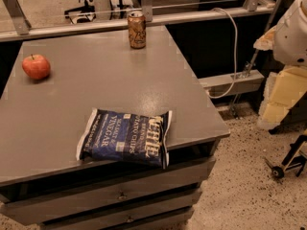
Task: Pick apple
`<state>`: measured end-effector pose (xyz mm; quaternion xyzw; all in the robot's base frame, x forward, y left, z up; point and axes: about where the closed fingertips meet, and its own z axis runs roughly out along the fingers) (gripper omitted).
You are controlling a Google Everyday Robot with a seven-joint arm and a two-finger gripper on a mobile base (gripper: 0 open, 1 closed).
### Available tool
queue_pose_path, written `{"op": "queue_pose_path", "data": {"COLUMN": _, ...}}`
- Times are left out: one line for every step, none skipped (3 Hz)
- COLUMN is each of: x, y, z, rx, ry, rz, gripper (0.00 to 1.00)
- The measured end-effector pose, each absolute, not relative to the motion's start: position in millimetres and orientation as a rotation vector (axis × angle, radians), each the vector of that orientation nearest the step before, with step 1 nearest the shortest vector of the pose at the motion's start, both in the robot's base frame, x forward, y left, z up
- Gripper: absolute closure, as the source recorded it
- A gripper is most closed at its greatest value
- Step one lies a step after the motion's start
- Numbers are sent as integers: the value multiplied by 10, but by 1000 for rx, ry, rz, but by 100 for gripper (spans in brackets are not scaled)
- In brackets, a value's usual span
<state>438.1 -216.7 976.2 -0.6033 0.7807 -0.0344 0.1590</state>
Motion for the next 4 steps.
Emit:
{"op": "queue_pose_path", "data": {"x": 4381, "y": -2166, "z": 9762, "rx": -1725, "ry": 2232, "rz": -99, "gripper": 0}}
{"op": "queue_pose_path", "data": {"x": 4631, "y": -1836, "z": 9629, "rx": -1735, "ry": 2188, "rz": -23, "gripper": 0}}
{"op": "queue_pose_path", "data": {"x": 4929, "y": -1428, "z": 9494, "rx": -1748, "ry": 2138, "rz": 47, "gripper": 0}}
{"op": "queue_pose_path", "data": {"x": 5251, "y": -773, "z": 9571, "rx": -1737, "ry": 2027, "rz": 103, "gripper": 0}}
